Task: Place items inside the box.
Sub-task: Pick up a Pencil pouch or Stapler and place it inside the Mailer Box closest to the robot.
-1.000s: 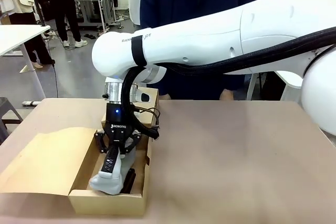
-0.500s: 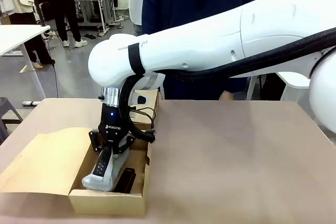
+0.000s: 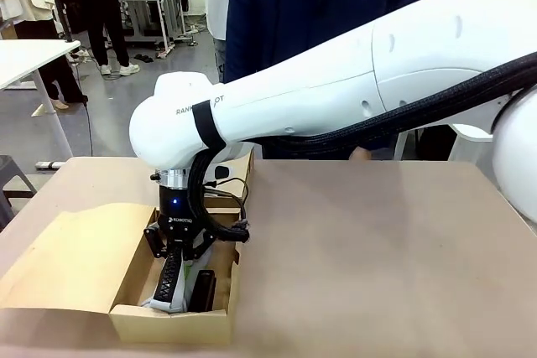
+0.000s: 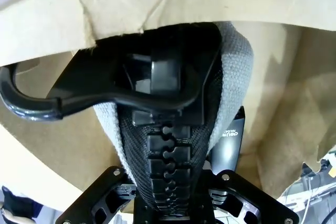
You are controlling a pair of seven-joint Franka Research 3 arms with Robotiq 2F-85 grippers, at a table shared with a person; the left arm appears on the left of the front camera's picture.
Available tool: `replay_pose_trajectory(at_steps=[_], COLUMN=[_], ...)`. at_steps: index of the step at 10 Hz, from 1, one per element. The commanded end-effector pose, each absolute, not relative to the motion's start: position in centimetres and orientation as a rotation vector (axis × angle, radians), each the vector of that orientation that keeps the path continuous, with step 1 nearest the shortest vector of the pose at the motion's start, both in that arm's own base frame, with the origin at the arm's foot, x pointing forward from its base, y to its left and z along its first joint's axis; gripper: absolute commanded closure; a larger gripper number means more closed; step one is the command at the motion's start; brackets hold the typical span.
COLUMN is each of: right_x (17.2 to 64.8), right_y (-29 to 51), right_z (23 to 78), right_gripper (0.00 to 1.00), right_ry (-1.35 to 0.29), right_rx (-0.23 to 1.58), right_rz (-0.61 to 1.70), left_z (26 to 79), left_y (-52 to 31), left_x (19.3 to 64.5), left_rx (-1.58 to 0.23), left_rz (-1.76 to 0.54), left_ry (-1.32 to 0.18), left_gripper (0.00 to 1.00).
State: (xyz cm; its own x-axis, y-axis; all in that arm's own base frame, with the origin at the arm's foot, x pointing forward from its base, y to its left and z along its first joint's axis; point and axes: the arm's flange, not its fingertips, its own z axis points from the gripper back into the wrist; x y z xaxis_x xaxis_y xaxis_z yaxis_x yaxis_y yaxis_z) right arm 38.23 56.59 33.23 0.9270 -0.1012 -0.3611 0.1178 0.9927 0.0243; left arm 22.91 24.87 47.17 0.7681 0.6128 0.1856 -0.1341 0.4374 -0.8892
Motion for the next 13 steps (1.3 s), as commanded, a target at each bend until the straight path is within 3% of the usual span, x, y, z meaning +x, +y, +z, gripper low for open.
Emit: replay_pose_trajectory(at_steps=[1,2,3,4,9,12,13], right_x=[37.8,37.9,37.8,37.8,38.1,39.1,38.9], right_y=[55.5,55.2,54.9,54.6,47.9,39.9,39.0], right_z=[33.1,33.4,34.0,34.4,41.0,43.9,43.6], right_gripper=[0.68,0.34,0.09,0.0,0.0,0.0,0.0], right_ry=[0.376,0.38,0.371,0.363,0.296,0.439,0.438], right_rx=[0.036,0.042,0.049,0.055,0.273,0.576,0.582], right_rz=[-0.119,-0.115,-0.112,-0.111,-0.032,-0.045,-0.071], left_z=[47.1,47.1,47.1,47.1,47.1,47.1,47.1], left_y=[24.9,24.9,24.9,24.9,24.9,24.9,24.9], left_x=[23.0,23.0,23.0,23.0,23.0,23.0,23.0], left_rx=[-1.034,-1.034,-1.034,-1.034,-1.034,-1.034,-1.034], left_rz=[0.476,0.476,0.476,0.476,0.476,0.476,0.476], left_ry=[-0.557,-0.557,-0.557,-0.557,-0.557,-0.557,-0.557], left_gripper=[0.0,0.0,0.0,0.0,0.0,0.0,0.0])
